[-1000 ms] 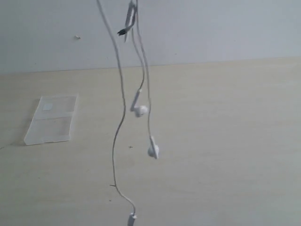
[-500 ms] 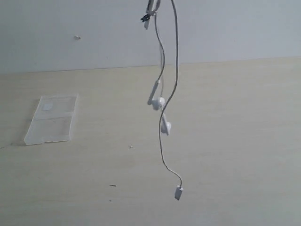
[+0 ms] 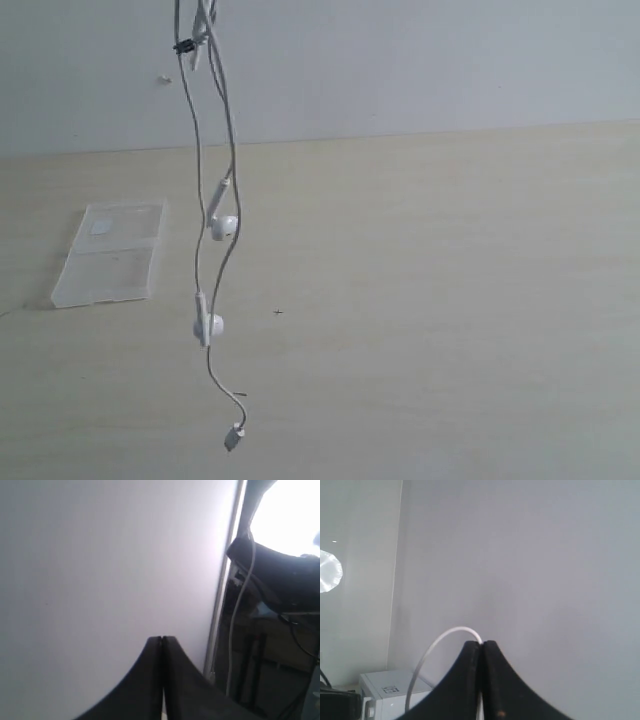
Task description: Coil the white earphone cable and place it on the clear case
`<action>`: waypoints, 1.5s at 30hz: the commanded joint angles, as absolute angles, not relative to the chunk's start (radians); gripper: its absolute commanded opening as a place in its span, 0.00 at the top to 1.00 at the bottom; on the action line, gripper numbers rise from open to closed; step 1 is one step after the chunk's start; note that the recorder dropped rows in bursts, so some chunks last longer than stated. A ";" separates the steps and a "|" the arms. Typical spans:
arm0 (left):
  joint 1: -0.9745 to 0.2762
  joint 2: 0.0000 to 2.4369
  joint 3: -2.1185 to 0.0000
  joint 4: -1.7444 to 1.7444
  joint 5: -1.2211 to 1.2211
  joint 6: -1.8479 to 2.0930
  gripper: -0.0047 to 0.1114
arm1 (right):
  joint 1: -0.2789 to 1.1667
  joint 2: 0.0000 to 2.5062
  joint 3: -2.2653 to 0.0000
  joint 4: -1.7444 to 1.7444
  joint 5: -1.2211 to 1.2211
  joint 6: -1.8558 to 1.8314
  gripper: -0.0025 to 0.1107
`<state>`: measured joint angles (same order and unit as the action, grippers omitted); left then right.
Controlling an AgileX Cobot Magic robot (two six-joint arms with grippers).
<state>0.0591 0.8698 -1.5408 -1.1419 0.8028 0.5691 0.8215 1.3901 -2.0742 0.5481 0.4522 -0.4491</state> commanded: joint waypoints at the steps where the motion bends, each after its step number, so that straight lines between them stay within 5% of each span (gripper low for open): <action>1: 0.057 0.955 -1.604 -1.199 0.879 0.653 0.96 | 0.821 1.394 -2.081 0.546 0.440 -0.446 0.98; 13: 0.057 1.139 -1.811 -1.322 0.922 0.858 0.95 | 0.821 1.413 -2.081 0.662 0.381 -0.477 0.98; 21: 0.055 1.177 -1.840 -1.411 0.989 0.827 0.56 | 0.821 1.446 -2.081 0.763 0.266 -0.506 0.98; 33: -0.158 1.234 -1.840 -1.354 0.971 0.831 0.55 | 0.825 1.485 -2.081 0.788 0.398 -0.600 0.98; 45: -0.165 1.241 -1.840 -1.295 0.918 0.837 0.55 | 0.825 1.479 -2.118 0.786 0.431 -0.604 0.98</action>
